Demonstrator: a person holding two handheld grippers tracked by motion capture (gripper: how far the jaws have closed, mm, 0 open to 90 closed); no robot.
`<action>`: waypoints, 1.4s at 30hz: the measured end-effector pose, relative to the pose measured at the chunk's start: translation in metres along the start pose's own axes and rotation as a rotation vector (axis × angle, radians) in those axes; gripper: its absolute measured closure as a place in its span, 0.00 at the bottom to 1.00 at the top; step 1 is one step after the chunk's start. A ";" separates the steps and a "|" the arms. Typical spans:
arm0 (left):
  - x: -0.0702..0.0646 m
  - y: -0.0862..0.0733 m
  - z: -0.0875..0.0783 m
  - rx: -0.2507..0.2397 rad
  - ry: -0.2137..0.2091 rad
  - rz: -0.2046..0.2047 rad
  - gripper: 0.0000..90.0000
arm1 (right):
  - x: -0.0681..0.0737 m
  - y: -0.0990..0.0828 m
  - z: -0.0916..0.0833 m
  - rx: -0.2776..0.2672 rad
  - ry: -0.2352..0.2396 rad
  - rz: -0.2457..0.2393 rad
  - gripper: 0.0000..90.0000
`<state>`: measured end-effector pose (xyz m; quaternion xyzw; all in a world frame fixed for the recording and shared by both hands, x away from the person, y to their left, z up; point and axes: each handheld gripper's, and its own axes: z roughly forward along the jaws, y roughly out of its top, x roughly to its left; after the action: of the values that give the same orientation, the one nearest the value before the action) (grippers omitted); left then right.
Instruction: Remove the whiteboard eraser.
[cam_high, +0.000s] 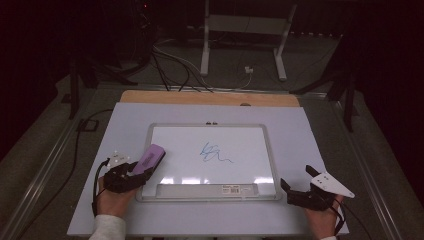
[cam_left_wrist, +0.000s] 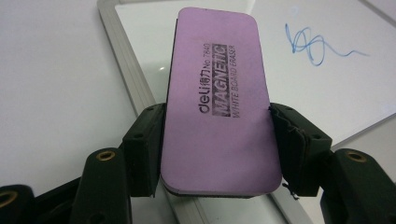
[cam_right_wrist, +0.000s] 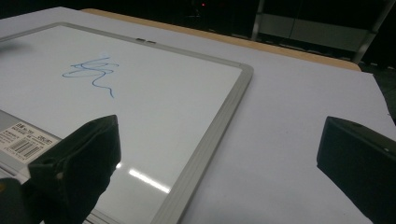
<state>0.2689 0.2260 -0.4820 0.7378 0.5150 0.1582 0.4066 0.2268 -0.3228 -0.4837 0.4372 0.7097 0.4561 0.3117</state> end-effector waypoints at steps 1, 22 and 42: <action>0.000 0.001 -0.001 -0.008 0.000 -0.003 0.46 | 0.000 0.000 0.000 0.000 0.000 -0.001 0.00; -0.003 0.024 -0.003 -0.049 -0.004 0.035 0.46 | 0.000 0.000 0.000 0.003 0.000 0.000 0.00; -0.005 0.034 0.011 -0.054 -0.016 0.044 0.46 | 0.000 0.000 0.000 0.004 0.002 0.001 0.00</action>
<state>0.2960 0.2116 -0.4619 0.7388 0.4910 0.1751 0.4271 0.2270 -0.3231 -0.4840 0.4377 0.7107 0.4551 0.3101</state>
